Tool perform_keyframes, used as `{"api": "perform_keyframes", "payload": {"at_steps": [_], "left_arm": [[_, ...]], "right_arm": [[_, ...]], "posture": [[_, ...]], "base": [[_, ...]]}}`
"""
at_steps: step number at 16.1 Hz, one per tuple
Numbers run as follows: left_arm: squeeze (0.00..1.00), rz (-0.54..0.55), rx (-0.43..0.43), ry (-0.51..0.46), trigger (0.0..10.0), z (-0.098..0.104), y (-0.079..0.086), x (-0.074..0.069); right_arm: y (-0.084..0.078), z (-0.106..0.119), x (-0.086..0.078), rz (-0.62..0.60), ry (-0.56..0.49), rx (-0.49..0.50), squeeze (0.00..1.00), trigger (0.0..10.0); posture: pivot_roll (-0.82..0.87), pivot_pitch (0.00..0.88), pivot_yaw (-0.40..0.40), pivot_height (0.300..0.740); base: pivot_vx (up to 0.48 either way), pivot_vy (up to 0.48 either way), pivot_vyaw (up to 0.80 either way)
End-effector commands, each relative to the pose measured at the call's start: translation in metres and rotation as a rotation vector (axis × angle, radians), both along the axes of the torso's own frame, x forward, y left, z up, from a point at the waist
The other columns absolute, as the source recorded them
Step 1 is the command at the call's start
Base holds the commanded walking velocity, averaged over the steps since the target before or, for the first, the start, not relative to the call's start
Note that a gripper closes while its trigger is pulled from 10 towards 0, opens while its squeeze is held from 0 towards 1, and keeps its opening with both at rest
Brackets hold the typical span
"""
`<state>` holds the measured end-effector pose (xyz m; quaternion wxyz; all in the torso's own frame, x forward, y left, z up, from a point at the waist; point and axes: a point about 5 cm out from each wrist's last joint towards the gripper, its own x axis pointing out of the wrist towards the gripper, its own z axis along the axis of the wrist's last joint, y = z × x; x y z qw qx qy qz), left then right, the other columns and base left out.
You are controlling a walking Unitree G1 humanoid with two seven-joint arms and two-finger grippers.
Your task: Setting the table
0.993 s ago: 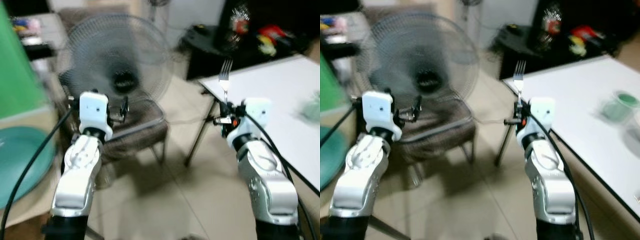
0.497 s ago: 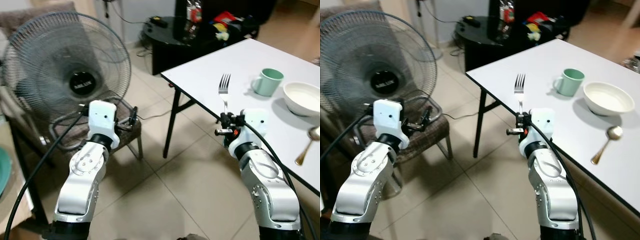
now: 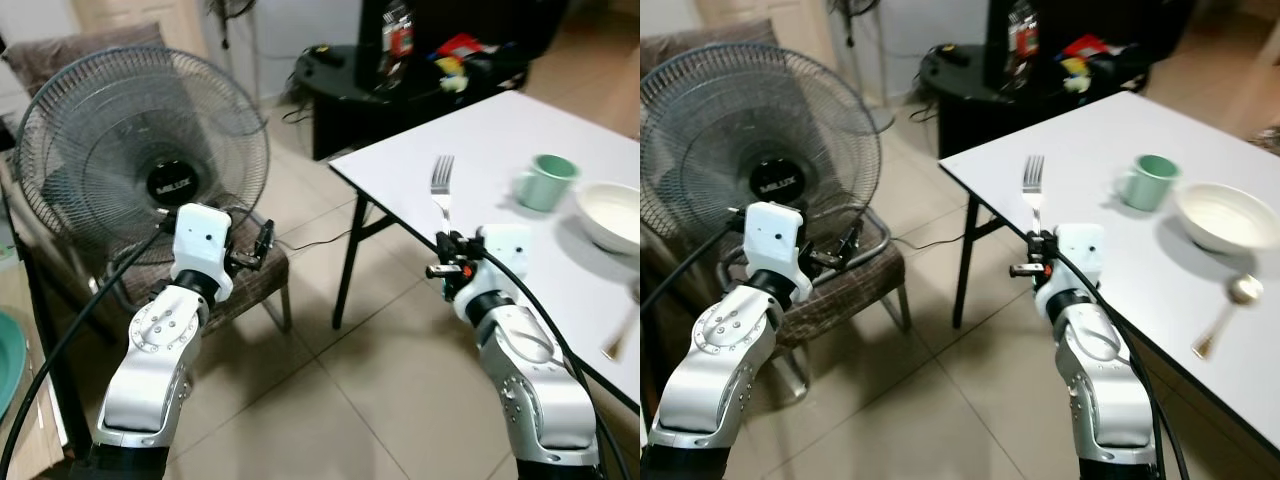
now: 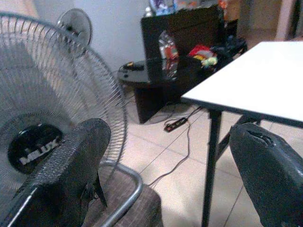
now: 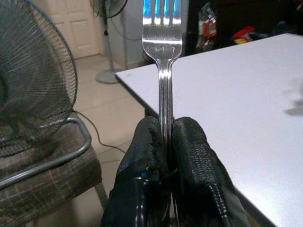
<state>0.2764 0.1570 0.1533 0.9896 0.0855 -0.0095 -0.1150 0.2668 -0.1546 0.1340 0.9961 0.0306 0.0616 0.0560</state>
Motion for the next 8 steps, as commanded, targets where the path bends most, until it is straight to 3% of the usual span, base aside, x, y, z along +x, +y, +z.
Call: {"api": "perform_keyframes", "payload": {"at_steps": [1, 3, 6, 8], "left_arm": [[0.00, -0.004, 0.001, -0.007, 10.0, 0.0047, 0.0019, 0.0013], [0.00, -0.004, 0.003, -0.013, 10.0, 0.0053, 0.0012, 0.0032], [0.00, -0.007, 0.004, -0.011, 10.0, 0.0048, 0.0005, 0.0029], [0.00, -0.001, 0.005, -0.011, 10.0, 0.0051, 0.0023, 0.0031]], "right_arm": [[0.0037, 0.0023, 0.0008, 0.005, -0.019, 0.008, 0.00, 10.0], [0.0034, 0.0026, 0.0014, 0.003, -0.019, 0.014, 0.00, 10.0], [0.0035, 0.0032, 0.0021, 0.006, -0.020, 0.015, 0.00, 10.0], [0.0042, 0.0050, 0.0037, 0.008, -0.027, 0.021, 0.00, 10.0]], "posture": [[0.08, 0.000, 0.009, 0.740], [0.08, 0.000, 0.005, 0.740], [0.08, 0.000, 0.002, 0.740], [0.08, 0.000, -0.003, 0.740]], "base": [[0.326, 0.000, 0.00], [0.328, 0.000, 0.00], [0.328, 0.000, -0.80], [0.330, 0.000, 0.00]]}}
